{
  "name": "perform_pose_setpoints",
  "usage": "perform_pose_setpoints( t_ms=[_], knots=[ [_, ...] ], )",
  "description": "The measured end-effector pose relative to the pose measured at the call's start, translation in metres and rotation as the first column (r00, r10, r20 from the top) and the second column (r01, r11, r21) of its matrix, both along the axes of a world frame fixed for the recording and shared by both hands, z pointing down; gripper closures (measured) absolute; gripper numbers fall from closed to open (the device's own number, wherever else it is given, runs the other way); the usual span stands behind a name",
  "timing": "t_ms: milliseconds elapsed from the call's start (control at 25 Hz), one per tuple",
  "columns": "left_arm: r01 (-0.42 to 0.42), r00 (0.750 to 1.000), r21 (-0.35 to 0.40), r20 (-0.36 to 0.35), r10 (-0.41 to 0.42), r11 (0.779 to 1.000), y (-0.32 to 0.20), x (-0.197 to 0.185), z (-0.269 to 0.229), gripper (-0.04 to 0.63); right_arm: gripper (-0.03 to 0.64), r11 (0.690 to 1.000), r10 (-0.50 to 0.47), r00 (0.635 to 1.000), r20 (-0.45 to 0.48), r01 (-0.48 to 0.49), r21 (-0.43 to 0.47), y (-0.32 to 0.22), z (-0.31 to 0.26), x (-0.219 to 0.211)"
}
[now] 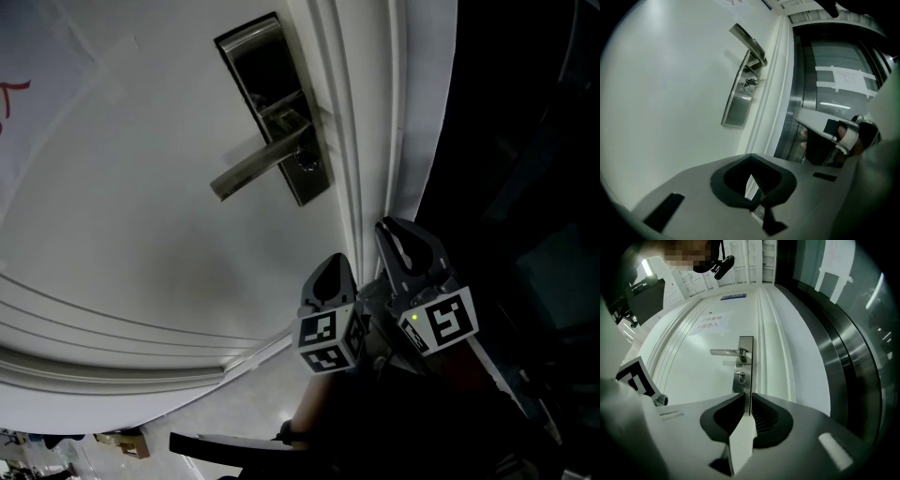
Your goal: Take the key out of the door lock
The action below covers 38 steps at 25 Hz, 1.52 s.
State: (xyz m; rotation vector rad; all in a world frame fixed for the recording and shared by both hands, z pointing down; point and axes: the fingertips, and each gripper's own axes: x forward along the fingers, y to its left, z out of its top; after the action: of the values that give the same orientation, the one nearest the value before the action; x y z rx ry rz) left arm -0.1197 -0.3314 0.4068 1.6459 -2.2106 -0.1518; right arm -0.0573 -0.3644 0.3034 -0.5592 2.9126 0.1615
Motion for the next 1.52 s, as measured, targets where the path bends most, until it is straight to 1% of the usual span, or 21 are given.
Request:
perform_pose_setpoints(
  t_ms=[160, 280, 360, 440, 520, 560, 680, 760, 920, 1080, 1160, 1240, 1520],
  knots=[
    [-0.011, 1.0, 0.011, 0.001, 0.011, 1.0, -0.009, -0.014, -0.008, 0.595, 0.577, 0.995, -0.007, 1.0, -0.002, 0.007, 0.098, -0.002, -0.021, -0.019],
    [-0.009, 1.0, 0.026, 0.008, 0.009, 1.0, -0.013, -0.025, -0.012, 0.595, 0.558, 0.975, -0.002, 0.999, -0.052, 0.014, 0.221, -0.003, -0.032, -0.035],
    [-0.006, 1.0, 0.03, 0.004, 0.006, 1.0, -0.014, -0.033, -0.012, 0.595, 0.549, 0.946, 0.011, 0.995, -0.096, 0.02, 0.324, -0.003, -0.038, -0.047],
    [-0.001, 1.0, 0.039, -0.003, 0.001, 0.999, -0.015, -0.041, -0.013, 0.595, 0.548, 0.904, 0.03, 0.992, -0.126, 0.027, 0.427, -0.003, -0.045, -0.059],
    [0.004, 1.0, 0.054, -0.009, -0.004, 0.999, -0.016, -0.049, -0.015, 0.595, 0.54, 0.863, 0.044, 0.988, -0.146, 0.036, 0.505, -0.002, -0.051, -0.071],
    [0.005, 1.0, 0.06, -0.01, -0.005, 0.998, -0.017, -0.052, -0.017, 0.595, 0.538, 0.847, 0.048, 0.987, -0.153, 0.041, 0.53, -0.002, -0.054, -0.076],
    [0.005, 1.0, 0.069, -0.015, -0.004, 0.998, -0.017, -0.059, -0.019, 0.595, 0.537, 0.813, 0.061, 0.982, -0.181, 0.057, 0.579, -0.003, -0.055, -0.088],
    [0.006, 1.0, 0.071, -0.018, -0.005, 0.997, -0.017, -0.063, -0.019, 0.595, 0.532, 0.786, 0.086, 0.974, -0.209, 0.062, 0.615, -0.006, -0.054, -0.094],
    [0.009, 1.0, 0.076, -0.015, -0.008, 0.997, -0.017, -0.07, -0.021, 0.595, 0.531, 0.718, 0.141, 0.956, -0.257, 0.08, 0.691, -0.008, -0.052, -0.102],
    [0.007, 1.0, 0.083, -0.008, -0.007, 0.997, -0.018, -0.072, -0.023, 0.595, 0.531, 0.644, 0.193, 0.945, -0.265, 0.082, 0.76, -0.009, -0.054, -0.11],
    [0.004, 1.0, 0.084, -0.004, -0.004, 0.996, -0.018, -0.072, -0.024, 0.595, 0.531, 0.616, 0.214, 0.938, -0.272, 0.087, 0.783, -0.009, -0.054, -0.113],
    [0.003, 1.0, 0.082, -0.004, -0.003, 0.997, -0.018, -0.072, -0.024, 0.595, 0.531, 0.6, 0.229, 0.934, -0.274, 0.086, 0.795, -0.01, -0.055, -0.116],
    [-0.006, 1.0, 0.081, -0.002, 0.006, 0.997, -0.019, -0.071, -0.024, 0.595, 0.534, 0.565, 0.248, 0.928, -0.276, 0.093, 0.82, -0.01, -0.054, -0.122]
  ],
)
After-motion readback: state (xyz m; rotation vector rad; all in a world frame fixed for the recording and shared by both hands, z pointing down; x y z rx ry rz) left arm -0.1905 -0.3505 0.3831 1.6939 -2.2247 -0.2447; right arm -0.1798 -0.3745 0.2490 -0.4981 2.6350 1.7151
